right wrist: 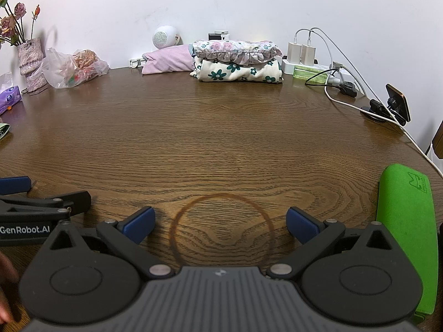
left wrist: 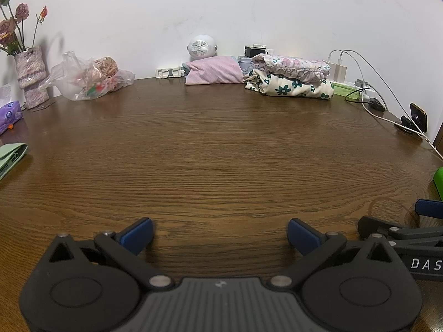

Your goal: Fold clothes

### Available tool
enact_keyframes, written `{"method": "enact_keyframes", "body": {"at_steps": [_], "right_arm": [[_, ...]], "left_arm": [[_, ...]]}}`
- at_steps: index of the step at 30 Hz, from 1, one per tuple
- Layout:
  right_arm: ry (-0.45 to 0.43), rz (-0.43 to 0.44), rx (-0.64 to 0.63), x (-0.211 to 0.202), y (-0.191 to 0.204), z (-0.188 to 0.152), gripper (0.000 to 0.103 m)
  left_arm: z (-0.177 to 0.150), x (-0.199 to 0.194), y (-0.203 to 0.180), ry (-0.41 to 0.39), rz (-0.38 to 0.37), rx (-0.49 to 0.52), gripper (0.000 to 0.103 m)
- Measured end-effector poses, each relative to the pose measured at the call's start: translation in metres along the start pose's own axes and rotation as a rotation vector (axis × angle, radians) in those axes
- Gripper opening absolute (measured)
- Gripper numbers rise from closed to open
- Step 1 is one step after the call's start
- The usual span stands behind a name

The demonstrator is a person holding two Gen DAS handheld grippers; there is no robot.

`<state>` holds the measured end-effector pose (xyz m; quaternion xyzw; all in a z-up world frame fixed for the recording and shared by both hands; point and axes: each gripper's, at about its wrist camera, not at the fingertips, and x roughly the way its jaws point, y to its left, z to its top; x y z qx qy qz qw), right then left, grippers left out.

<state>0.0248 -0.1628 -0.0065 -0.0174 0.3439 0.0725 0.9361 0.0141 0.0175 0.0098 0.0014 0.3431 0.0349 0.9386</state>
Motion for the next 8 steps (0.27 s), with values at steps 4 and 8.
{"method": "enact_keyframes", "body": {"at_steps": [4, 8], "right_arm": [[0.0, 0.0, 0.0, -0.0002, 0.0, -0.0001, 0.102], [0.0, 0.0, 0.0, -0.0003, 0.0001, -0.0001, 0.102]], "left_arm": [[0.0005, 0.0004, -0.0009, 0.0, 0.006, -0.003, 0.103], [0.0006, -0.0001, -0.0011, 0.0, 0.009, -0.004, 0.103]]}}
